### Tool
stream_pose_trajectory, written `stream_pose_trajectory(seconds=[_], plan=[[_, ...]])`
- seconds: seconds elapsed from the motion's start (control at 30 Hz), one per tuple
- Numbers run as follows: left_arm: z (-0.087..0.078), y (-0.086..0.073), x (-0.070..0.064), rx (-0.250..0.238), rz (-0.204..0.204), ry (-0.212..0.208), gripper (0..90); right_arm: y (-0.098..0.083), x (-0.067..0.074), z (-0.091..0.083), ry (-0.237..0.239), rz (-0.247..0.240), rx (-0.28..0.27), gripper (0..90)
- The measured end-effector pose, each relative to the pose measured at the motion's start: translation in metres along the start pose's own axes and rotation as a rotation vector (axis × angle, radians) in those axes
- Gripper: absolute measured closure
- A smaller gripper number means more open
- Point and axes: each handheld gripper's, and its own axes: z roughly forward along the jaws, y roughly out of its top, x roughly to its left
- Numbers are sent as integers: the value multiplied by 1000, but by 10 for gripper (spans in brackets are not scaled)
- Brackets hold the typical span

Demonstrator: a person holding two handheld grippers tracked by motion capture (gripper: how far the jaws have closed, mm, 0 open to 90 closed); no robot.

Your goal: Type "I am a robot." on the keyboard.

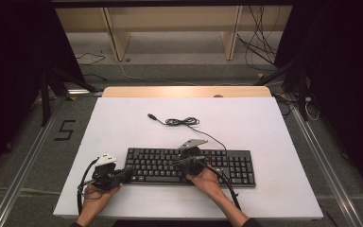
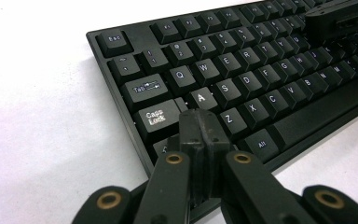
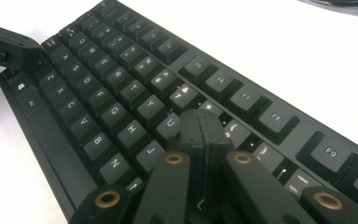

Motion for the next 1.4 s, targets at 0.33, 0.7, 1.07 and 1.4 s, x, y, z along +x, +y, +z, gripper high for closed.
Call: stream_pose_trajectory(seconds=[0.33, 0.7, 1.07, 1.4], plan=[[-4, 1, 0, -26, 7, 1, 888, 1, -2, -3, 16, 22, -8, 900], [-9, 3, -2, -70, 2, -22, 851, 4, -5, -13, 32, 43, -53, 890], [-13, 4, -5, -120, -3, -56, 660, 5, -2, -19, 76, 35, -83, 707], [-18, 6, -7, -172, -7, -73, 494, 5, 3, -25, 114, 30, -94, 485]])
